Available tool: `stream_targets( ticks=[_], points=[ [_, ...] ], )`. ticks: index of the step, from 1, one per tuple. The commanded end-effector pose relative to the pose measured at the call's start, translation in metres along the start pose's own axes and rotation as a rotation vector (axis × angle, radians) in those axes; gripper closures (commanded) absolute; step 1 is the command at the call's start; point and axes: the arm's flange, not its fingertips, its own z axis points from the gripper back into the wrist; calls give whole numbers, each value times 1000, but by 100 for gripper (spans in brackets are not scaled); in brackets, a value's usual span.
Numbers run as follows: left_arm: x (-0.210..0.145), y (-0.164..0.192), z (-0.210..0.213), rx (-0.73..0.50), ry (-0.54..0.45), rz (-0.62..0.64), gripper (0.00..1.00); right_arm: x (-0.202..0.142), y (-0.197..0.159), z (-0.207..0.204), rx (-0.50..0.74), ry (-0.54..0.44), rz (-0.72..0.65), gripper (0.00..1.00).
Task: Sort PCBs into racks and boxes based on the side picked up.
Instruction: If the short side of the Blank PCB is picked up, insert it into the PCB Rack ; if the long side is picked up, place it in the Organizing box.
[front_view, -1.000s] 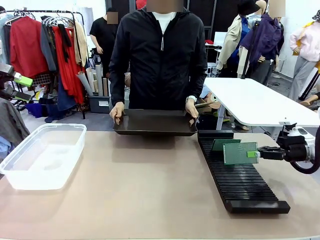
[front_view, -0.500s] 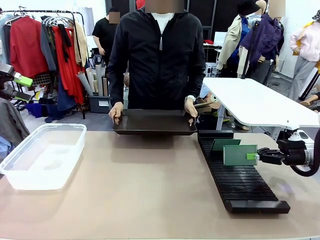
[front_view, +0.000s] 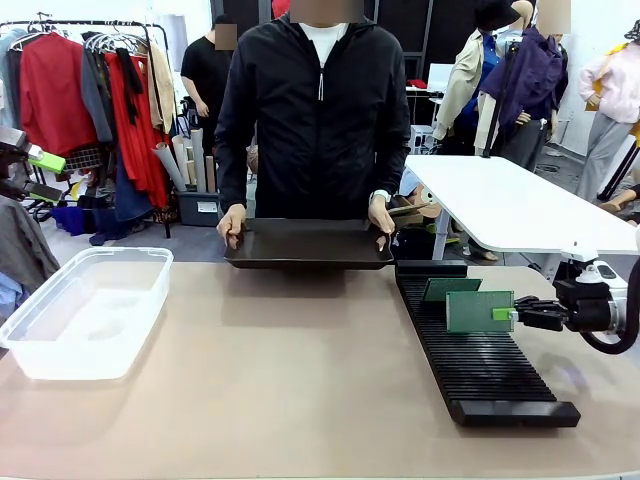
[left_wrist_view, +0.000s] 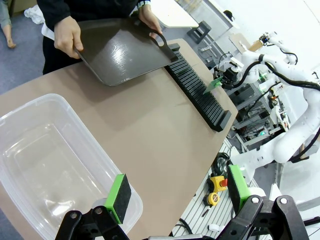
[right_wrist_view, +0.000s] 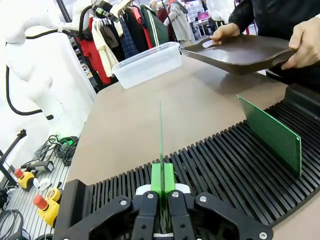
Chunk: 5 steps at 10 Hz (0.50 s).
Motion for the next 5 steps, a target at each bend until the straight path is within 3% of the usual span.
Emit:
stream_targets(
  ticks=[1,5],
  points=[
    [0,-3,0,-8,-4,-3,0,2,1,1,-1,0,-3,100],
    [0,-3,0,-8,-4,-3,0,0,0,0,0,0,0,100]
  ],
)
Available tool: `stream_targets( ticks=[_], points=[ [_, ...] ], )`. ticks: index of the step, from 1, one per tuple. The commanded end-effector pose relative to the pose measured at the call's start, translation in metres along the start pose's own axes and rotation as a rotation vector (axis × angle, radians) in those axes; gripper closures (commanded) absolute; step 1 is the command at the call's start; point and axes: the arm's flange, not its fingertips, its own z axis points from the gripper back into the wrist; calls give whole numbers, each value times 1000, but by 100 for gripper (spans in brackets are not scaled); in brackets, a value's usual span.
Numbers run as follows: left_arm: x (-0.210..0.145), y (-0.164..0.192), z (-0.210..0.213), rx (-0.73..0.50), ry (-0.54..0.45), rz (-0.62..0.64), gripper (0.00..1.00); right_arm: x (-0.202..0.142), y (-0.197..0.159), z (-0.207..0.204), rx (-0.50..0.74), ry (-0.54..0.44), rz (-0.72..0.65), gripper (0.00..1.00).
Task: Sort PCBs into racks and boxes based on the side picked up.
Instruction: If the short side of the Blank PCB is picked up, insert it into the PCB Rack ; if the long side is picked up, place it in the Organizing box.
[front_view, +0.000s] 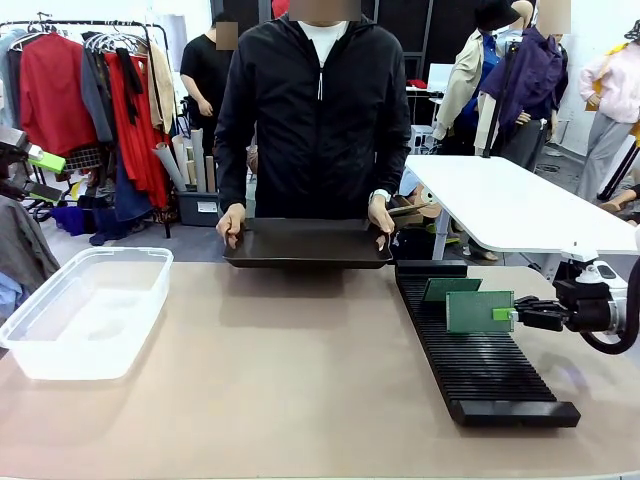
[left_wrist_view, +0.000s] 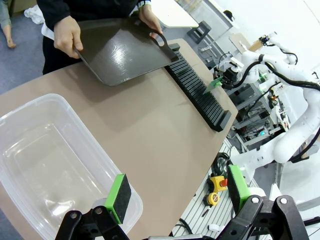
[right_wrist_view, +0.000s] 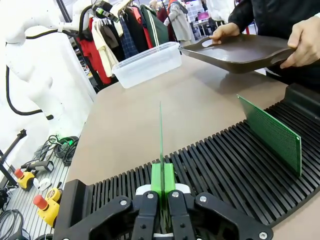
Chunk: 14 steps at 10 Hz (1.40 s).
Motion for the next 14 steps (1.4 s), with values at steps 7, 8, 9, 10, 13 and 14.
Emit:
stream_targets(
  ticks=[7,8,9,10,13,14],
  points=[
    [0,-3,0,-8,-4,-3,0,-5,0,-5,13,-2,67,100],
    [0,-3,0,-8,-4,-3,0,-7,0,-7,13,1,80,100],
    [0,-3,0,-8,-4,-3,0,-9,-1,-8,9,7,92,100],
    [0,-3,0,-8,-4,-3,0,-8,1,-11,4,11,108,100],
    [0,-3,0,-8,-4,-3,0,-10,2,-15,5,14,130,100],
    [0,-3,0,-8,-4,-3,0,-11,2,-15,2,12,137,100]
  ],
)
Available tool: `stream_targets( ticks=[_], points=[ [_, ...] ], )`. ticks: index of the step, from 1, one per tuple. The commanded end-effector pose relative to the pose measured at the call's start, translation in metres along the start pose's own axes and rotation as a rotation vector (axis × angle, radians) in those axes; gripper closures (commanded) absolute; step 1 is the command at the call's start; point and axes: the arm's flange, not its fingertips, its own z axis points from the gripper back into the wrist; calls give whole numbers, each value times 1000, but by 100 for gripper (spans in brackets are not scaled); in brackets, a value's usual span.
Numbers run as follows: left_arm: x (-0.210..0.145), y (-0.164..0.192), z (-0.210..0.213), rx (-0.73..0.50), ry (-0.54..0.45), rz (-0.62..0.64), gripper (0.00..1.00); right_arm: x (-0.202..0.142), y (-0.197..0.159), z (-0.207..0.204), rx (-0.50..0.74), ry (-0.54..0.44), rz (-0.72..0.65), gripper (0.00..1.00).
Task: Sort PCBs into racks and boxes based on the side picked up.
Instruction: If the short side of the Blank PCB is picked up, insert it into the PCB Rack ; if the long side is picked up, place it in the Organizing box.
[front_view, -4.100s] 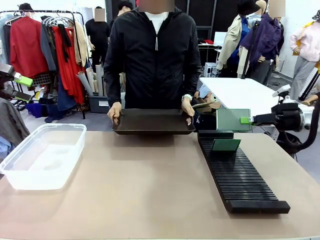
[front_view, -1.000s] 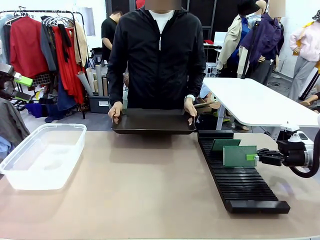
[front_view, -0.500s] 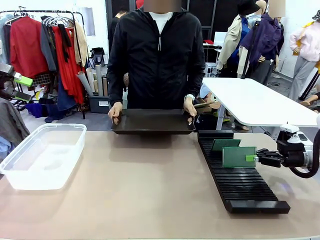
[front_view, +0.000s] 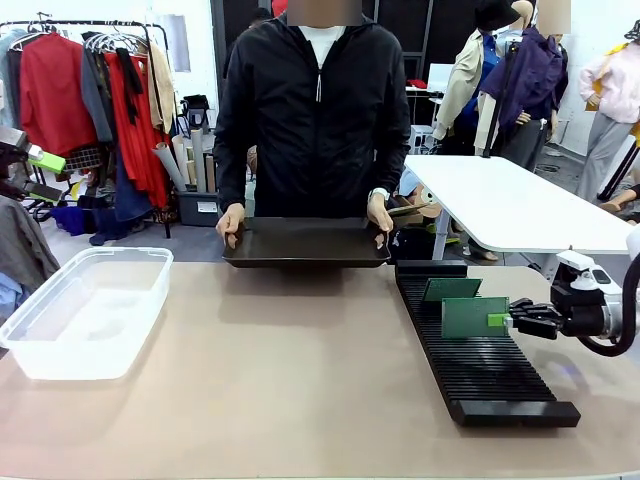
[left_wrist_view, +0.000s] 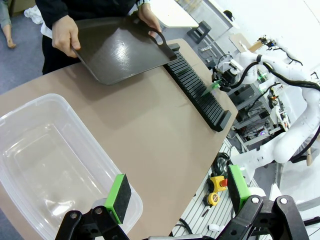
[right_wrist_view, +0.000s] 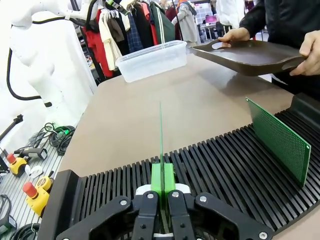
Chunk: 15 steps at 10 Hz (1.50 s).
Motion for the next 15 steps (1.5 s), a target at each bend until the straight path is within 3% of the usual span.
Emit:
stream_targets(
  ticks=[1,15],
  points=[
    [0,-3,0,-8,-4,-3,0,-4,3,-6,-24,9,43,100],
    [0,-3,0,-8,-4,-3,0,-17,-23,-6,5,34,135,100]
  ],
)
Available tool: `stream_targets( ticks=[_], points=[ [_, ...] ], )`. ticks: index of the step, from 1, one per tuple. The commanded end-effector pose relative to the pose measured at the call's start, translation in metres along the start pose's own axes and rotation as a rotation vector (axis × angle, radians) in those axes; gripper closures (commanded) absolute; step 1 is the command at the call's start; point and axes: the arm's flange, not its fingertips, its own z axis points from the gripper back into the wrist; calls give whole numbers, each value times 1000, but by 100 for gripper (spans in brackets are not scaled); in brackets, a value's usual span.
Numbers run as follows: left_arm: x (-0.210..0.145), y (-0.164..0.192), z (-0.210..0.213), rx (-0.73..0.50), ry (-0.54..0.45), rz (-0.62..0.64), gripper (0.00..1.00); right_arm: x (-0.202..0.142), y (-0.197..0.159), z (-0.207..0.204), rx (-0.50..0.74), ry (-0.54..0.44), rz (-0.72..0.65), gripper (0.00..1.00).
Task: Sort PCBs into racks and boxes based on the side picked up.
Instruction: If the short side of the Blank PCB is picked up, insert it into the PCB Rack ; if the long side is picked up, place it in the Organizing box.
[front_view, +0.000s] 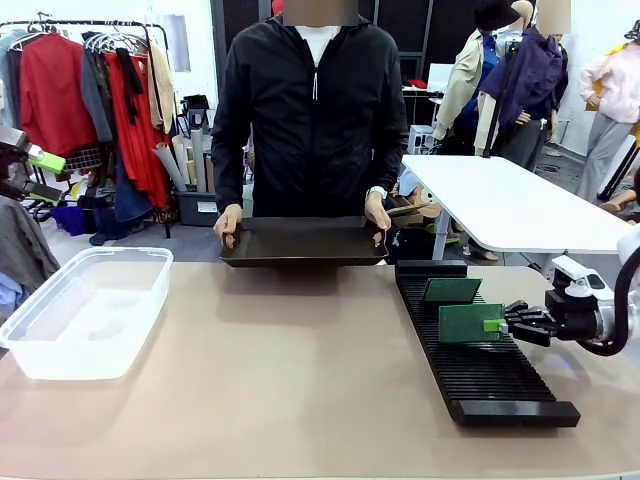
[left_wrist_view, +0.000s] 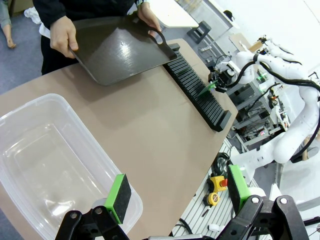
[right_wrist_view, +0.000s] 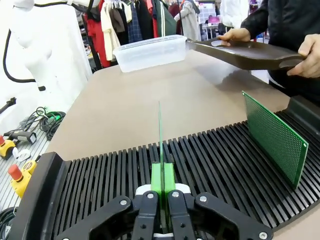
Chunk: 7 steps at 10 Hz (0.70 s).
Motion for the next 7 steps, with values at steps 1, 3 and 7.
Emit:
stream_targets(
  ticks=[1,3,7],
  points=[
    [0,-3,0,-8,-4,-3,0,-6,-12,-2,17,16,53,100],
    [0,-3,0,-8,-4,-3,0,-12,-17,1,18,13,50,100],
    [0,-3,0,-8,-4,-3,0,-24,-24,8,25,-9,48,100]
  ],
)
